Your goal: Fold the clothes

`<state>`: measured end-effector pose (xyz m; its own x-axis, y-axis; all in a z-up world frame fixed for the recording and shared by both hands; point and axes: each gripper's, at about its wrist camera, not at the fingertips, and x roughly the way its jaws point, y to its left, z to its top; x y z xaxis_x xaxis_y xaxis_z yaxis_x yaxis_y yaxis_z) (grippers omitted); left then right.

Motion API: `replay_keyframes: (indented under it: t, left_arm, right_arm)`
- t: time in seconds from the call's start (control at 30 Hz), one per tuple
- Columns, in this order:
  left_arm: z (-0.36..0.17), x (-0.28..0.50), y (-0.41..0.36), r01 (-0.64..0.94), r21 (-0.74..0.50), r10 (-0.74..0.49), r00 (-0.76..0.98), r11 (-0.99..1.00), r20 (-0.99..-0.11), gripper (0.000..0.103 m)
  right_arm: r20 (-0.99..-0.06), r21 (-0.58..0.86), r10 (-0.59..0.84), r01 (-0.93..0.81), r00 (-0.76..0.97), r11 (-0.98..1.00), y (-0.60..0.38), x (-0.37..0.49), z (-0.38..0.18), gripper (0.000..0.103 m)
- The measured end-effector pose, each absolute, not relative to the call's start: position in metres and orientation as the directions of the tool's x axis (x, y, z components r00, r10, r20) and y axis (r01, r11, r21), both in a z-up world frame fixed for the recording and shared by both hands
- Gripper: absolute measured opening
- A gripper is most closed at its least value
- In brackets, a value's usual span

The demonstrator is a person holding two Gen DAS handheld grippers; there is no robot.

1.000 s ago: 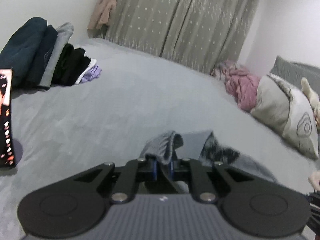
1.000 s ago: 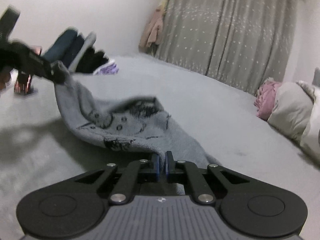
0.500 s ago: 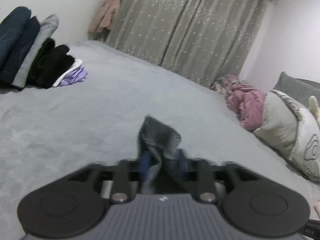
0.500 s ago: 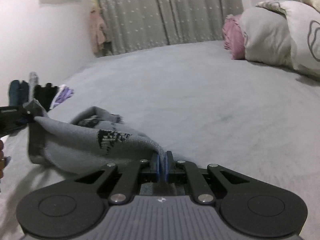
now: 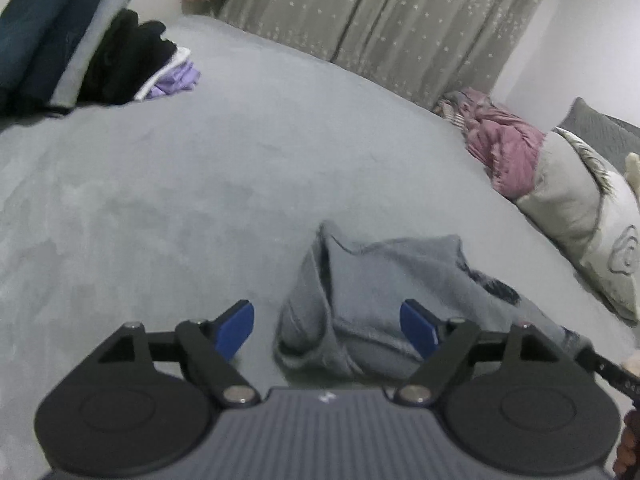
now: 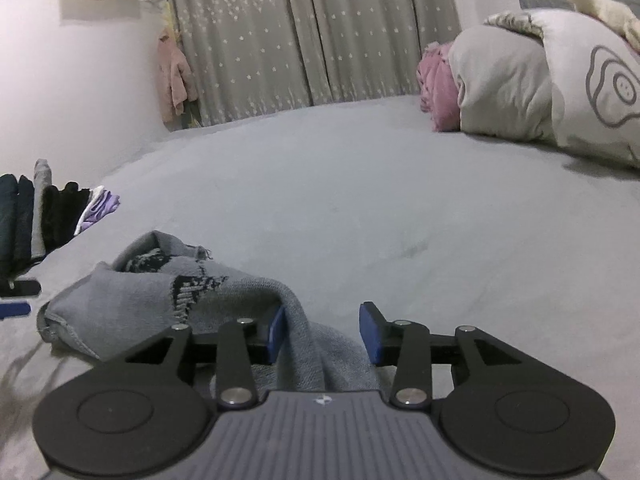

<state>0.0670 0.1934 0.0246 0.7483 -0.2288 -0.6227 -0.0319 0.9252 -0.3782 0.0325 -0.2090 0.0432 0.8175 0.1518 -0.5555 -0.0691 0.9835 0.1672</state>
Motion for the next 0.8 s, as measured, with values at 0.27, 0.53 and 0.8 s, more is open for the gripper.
replay_keyframes:
  t: [0.27, 0.53, 0.8]
  left_arm:
    - [0.035, 0.051, 0.196, 0.028, -0.434, -0.290, 0.783, 0.900, -0.550, 0.063]
    - [0.023, 0.063, 0.194, 0.027, -0.545, -0.372, 0.758, 0.838, -0.535, 0.061]
    - [0.003, 0.087, 0.189, -0.038, -0.513, -0.318, 0.744, 0.857, -0.587, 0.061]
  right_arm:
    - [-0.511, 0.105, 0.182, -0.149, 0.840, 0.983, -0.191, -0.009, 0.058, 0.038]
    - [-0.575, 0.022, 0.258, -0.301, 0.777, 0.953, -0.156, -0.022, 0.034, 0.038]
    - [-0.623, -0.037, 0.227, -0.318, 0.749, 0.947, -0.137, -0.010, 0.002, 0.038]
